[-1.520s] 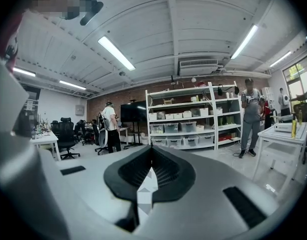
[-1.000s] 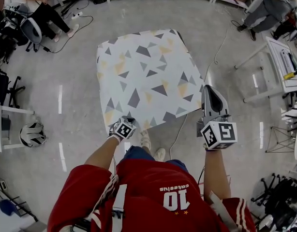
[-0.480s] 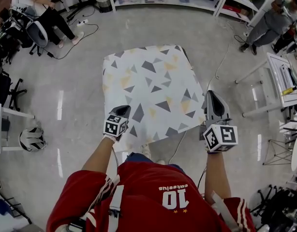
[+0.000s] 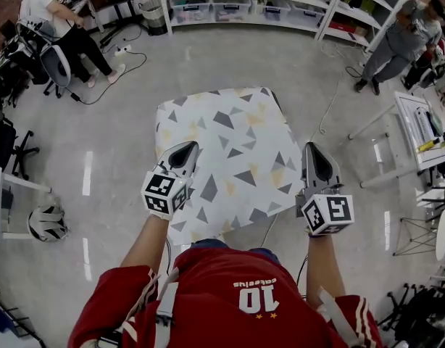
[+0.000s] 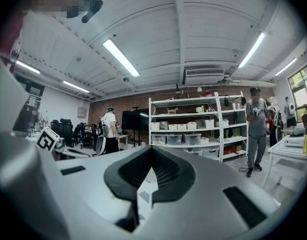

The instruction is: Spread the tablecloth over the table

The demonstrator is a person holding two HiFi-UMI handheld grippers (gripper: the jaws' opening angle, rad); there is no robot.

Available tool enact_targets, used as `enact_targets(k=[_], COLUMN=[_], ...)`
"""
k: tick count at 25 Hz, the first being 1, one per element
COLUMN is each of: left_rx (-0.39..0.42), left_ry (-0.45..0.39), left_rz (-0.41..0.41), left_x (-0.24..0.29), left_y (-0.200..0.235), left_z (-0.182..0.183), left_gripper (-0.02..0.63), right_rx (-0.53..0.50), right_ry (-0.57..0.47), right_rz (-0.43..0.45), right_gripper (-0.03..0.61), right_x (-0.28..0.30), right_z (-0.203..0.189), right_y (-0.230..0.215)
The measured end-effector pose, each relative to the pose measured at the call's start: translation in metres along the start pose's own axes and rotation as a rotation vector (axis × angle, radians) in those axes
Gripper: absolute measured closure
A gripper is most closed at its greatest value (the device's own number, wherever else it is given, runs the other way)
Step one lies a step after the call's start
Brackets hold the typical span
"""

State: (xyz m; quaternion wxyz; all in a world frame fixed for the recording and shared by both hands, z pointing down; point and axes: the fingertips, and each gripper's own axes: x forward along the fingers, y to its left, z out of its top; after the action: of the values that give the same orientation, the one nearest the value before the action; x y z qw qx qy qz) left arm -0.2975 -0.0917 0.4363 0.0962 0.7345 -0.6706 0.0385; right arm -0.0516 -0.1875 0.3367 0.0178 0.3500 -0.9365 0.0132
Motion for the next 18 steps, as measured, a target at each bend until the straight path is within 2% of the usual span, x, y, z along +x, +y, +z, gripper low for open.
enact_targets(k=[4, 7, 12, 18], left_rx=[0.065, 0.100, 0.093, 0.117], left_ry=[-0.110, -0.161, -0.217, -0.221], left_rz=[-0.009, 0.008, 0.041, 0.087], left_x=[-0.008, -0.011, -0.021, -0.035], left_y=[-0.014, -0.022, -0.040, -0.069], left_z=[0.064, 0.096, 0.129, 0.151], left_gripper=[0.609, 0.609, 0.609, 0.609], right_rx=[-0.005, -0.001, 0.032, 0.022], right_ry=[-0.024, -0.020, -0.028, -0.015], right_rz=[0.011, 0.039, 0.088, 0.155], right_gripper=[0.565, 0.565, 0.565, 0.565], right_x=[0.001, 0.005, 0.010, 0.001], right_z=[0.016, 0.023, 0.032, 0.047], right_y=[0.009, 0.011, 0.002, -0.005])
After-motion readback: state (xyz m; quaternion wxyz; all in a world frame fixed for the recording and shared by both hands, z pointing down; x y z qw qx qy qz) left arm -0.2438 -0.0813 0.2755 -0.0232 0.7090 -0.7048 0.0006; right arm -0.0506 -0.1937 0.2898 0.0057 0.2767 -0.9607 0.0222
